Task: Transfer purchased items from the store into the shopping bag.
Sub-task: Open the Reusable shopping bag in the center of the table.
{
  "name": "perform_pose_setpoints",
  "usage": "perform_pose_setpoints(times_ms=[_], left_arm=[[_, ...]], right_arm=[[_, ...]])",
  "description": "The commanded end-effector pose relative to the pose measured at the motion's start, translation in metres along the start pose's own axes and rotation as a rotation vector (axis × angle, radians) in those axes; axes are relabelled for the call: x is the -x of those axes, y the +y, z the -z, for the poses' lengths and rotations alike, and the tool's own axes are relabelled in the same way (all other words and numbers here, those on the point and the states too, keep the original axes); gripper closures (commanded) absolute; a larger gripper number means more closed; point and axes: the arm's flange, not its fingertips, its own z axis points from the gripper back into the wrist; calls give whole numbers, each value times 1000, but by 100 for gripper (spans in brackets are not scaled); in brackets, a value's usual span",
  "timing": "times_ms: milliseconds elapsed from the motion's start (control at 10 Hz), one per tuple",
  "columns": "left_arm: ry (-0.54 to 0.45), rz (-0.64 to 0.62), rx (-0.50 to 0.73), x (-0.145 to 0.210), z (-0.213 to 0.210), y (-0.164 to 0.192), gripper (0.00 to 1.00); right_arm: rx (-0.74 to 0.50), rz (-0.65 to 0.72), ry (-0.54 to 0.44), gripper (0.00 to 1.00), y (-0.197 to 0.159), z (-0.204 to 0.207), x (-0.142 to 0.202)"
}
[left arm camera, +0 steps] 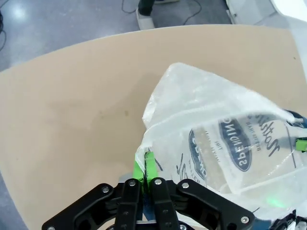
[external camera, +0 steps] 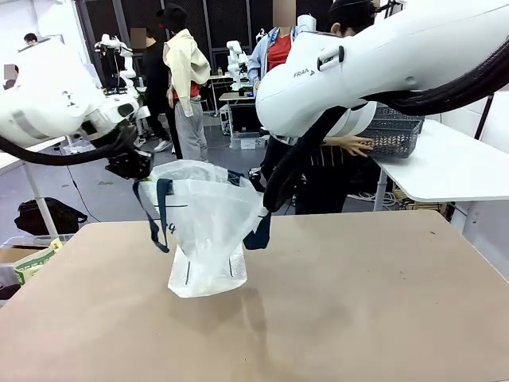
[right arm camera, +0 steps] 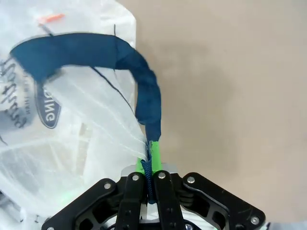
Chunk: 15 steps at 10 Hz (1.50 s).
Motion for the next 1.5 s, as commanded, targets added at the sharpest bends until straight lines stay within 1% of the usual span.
perform_pose_setpoints(times_ms=[0, 100, 300, 700, 900, 1000, 1100, 1400], left_arm=[[-11, 2, 20, 13, 5, 17, 100], [27, 24, 10, 15, 10, 18, 100], [61, 61, -1, 13, 27, 4, 100], [34, 89, -6, 13, 38, -9, 100], [42, 73, 3, 15, 38, -7, 100], [49, 65, 7, 13, 39, -14, 100], [49, 65, 7, 13, 39, -14, 100], [49, 65, 7, 13, 39, -14, 100]], right_arm=[[31, 23, -3, 100, 2, 6, -2], [17, 5, -1, 100, 9, 7, 0], [25, -23, -1, 100, 24, 7, 6], [46, -53, 15, 100, 48, 23, 7], [53, -40, 14, 100, 48, 25, 9], [52, -32, 21, 100, 46, 24, 11], [25, -65, 28, 100, 44, 25, 13], [25, -65, 28, 100, 44, 25, 13]])
